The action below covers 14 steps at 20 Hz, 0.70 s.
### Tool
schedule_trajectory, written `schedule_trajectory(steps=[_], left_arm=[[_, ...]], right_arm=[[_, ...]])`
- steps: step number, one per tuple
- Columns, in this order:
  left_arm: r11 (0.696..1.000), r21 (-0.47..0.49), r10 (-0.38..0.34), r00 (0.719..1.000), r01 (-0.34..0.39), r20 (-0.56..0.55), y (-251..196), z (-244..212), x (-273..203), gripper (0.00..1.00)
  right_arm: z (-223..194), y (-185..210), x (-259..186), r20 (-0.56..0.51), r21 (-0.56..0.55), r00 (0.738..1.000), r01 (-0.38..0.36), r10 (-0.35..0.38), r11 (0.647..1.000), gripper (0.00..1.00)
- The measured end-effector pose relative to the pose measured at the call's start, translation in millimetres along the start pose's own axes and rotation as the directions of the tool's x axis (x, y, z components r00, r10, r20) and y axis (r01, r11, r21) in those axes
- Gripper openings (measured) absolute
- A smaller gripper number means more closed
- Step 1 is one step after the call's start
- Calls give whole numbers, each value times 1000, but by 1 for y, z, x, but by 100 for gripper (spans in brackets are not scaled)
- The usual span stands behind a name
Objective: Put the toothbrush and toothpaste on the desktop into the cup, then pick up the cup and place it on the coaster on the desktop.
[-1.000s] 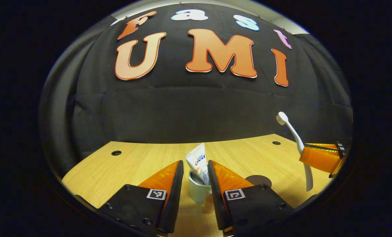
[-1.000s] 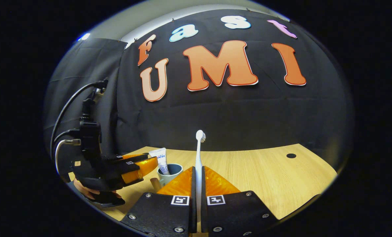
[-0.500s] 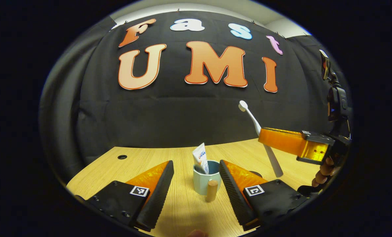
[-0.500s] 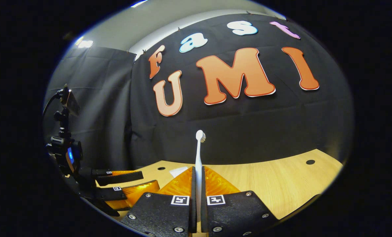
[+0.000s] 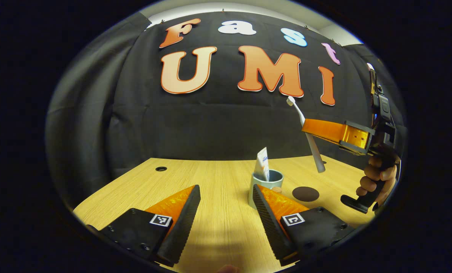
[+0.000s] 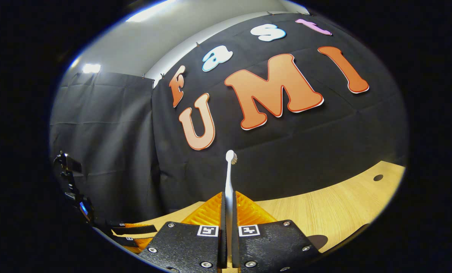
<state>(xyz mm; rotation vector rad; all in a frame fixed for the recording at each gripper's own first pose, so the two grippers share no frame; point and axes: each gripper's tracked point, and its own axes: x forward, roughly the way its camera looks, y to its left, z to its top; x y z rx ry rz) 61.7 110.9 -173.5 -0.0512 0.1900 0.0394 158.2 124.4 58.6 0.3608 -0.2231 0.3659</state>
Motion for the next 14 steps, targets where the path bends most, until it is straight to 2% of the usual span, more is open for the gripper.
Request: schedule_trajectory(steps=[3,7,14], left_arm=[[1000,-21,19,1000,-19,-12,13,-13,-2,90],[998,-63,8,999,-11,-44,19,-33,4,90],[997,-77,6,998,-11,-61,23,-43,7,88]], right_arm=[[-10,-8,22,22,24,999,24,-25,999,5],[-39,-17,41,-6,39,999,54,-53,998,5],[-52,-19,72,28,-37,998,62,-61,997,5]])
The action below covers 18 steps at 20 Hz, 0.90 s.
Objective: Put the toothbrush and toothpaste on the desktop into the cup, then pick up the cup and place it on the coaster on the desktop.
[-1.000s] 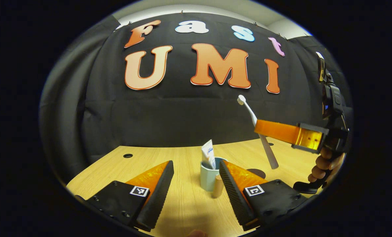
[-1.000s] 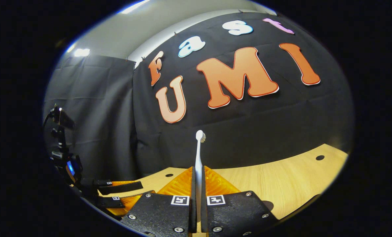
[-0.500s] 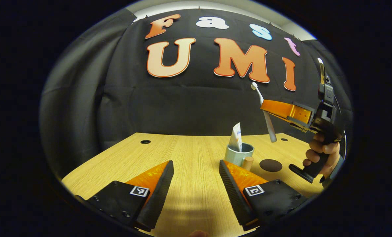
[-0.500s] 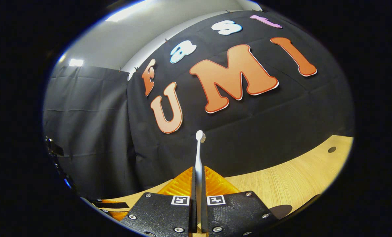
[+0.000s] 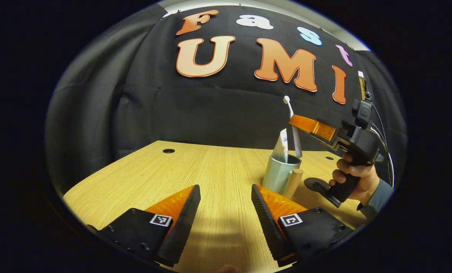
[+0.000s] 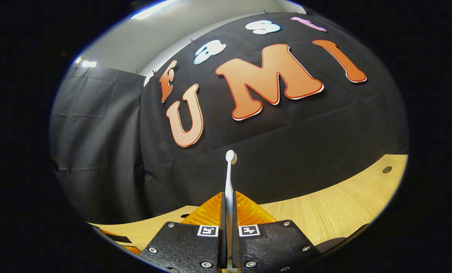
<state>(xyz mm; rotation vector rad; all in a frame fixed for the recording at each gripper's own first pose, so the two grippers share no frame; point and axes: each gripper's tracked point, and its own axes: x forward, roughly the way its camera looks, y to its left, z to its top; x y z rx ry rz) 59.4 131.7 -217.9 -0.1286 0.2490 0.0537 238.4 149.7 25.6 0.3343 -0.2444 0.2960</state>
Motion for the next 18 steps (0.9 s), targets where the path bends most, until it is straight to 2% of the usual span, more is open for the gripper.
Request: schedule_trajectory(steps=[7,12,17,18], left_arm=[[1000,-11,18,999,-18,-35,4,-10,1,89],[999,-11,-32,999,32,12,-19,12,-1,88],[997,1,-79,997,79,-6,-47,30,2,88],[995,-15,-101,995,100,-14,-56,34,3,88]], right_arm=[[-33,-9,-5,-87,-35,996,-2,-1,999,6],[-22,-12,-25,-103,-43,995,3,-7,999,10],[0,-13,-56,-100,-39,995,0,-4,999,9],[4,-16,-63,-117,-36,993,5,-9,999,0]])
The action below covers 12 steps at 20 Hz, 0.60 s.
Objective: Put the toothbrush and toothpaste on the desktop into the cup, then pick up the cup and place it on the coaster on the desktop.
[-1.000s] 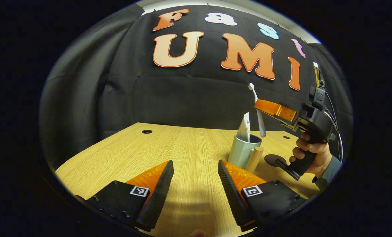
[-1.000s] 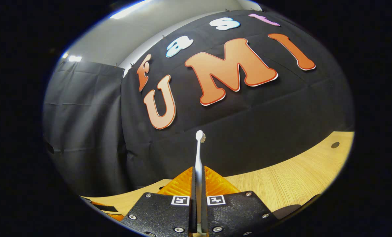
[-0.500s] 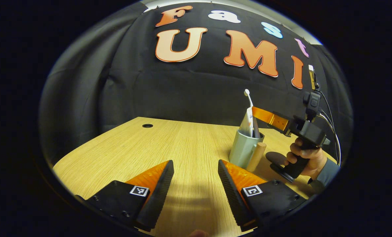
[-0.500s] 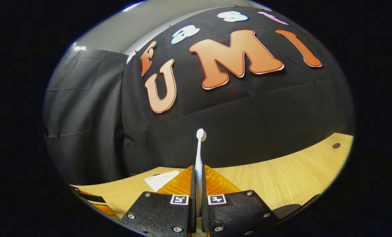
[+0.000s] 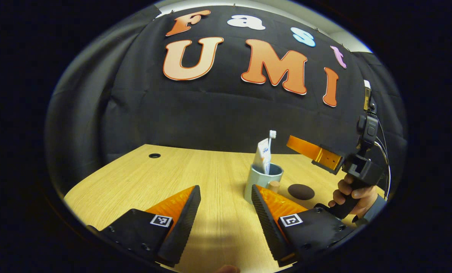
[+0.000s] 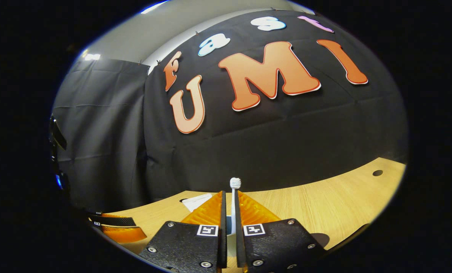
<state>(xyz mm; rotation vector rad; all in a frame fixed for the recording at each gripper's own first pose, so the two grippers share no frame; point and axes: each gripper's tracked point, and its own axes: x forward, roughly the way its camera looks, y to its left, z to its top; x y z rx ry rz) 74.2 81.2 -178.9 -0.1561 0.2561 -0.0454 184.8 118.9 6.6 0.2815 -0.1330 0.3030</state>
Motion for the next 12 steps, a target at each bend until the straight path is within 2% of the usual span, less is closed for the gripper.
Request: schedule_trajectory(steps=[1,4,5,6,7,8,9,11,12], left_arm=[[1000,-21,-9,1000,9,2,-6,5,0,88],[998,-43,-42,999,41,-22,-26,14,6,88],[998,-37,-50,998,49,-30,-33,19,9,88],[998,-23,-52,998,51,-38,-40,23,13,89],[999,-9,-49,998,49,-50,-44,28,15,90],[999,2,-46,997,46,-64,-49,30,19,91],[999,10,-47,996,48,-76,-53,34,23,93],[998,23,-56,992,59,-110,-64,33,30,94],[997,30,-60,990,64,-127,-68,33,33,96]], right_arm=[[1,-1,-8,-23,13,1000,-7,8,1000,11],[14,-1,-36,-45,39,998,-38,39,999,26],[19,-7,-46,-37,30,999,-35,36,999,29],[25,-14,-55,-26,11,999,-25,26,1000,37],[30,-21,-63,-14,-14,1000,-12,12,1000,34],[35,-28,-72,-4,-38,1000,3,-3,999,47],[40,-35,-80,8,-56,1000,16,-16,998,49],[46,-46,-94,20,-79,999,29,-28,996,65],[47,-52,-101,21,-84,999,38,-36,996,65]])
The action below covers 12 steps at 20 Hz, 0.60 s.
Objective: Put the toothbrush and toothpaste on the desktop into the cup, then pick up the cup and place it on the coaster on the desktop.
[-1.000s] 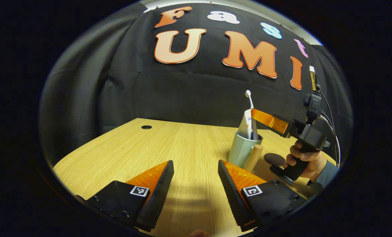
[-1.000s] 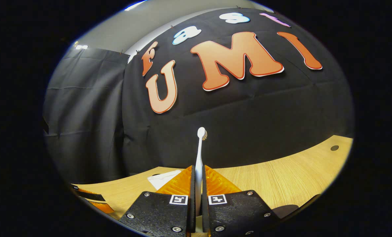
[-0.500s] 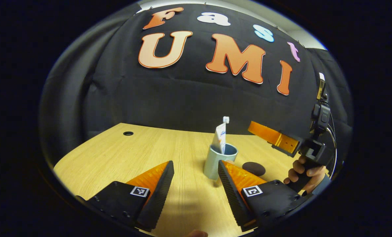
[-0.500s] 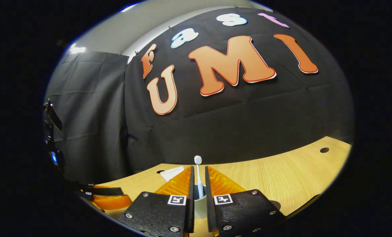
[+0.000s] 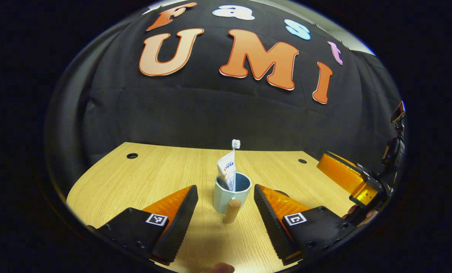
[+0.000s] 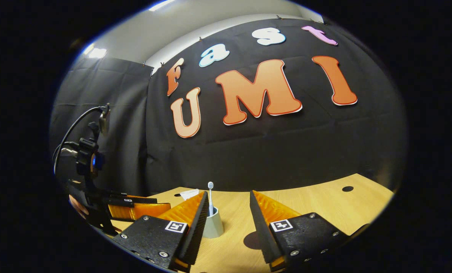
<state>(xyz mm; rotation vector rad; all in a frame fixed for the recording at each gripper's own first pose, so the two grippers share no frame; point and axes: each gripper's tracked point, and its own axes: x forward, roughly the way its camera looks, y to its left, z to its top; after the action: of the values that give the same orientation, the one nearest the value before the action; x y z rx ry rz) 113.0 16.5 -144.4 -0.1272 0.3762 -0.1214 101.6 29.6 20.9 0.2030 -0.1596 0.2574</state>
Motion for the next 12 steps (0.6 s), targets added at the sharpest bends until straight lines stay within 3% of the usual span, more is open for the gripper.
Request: schedule_trajectory(steps=[6,12], left_arm=[[998,40,-35,992,40,-120,-21,0,25,98],[997,66,-10,947,33,-320,-22,-31,43,99]], right_arm=[[16,-36,-38,54,41,998,42,-44,998,86],[24,-65,-76,88,61,991,93,-98,994,88]])
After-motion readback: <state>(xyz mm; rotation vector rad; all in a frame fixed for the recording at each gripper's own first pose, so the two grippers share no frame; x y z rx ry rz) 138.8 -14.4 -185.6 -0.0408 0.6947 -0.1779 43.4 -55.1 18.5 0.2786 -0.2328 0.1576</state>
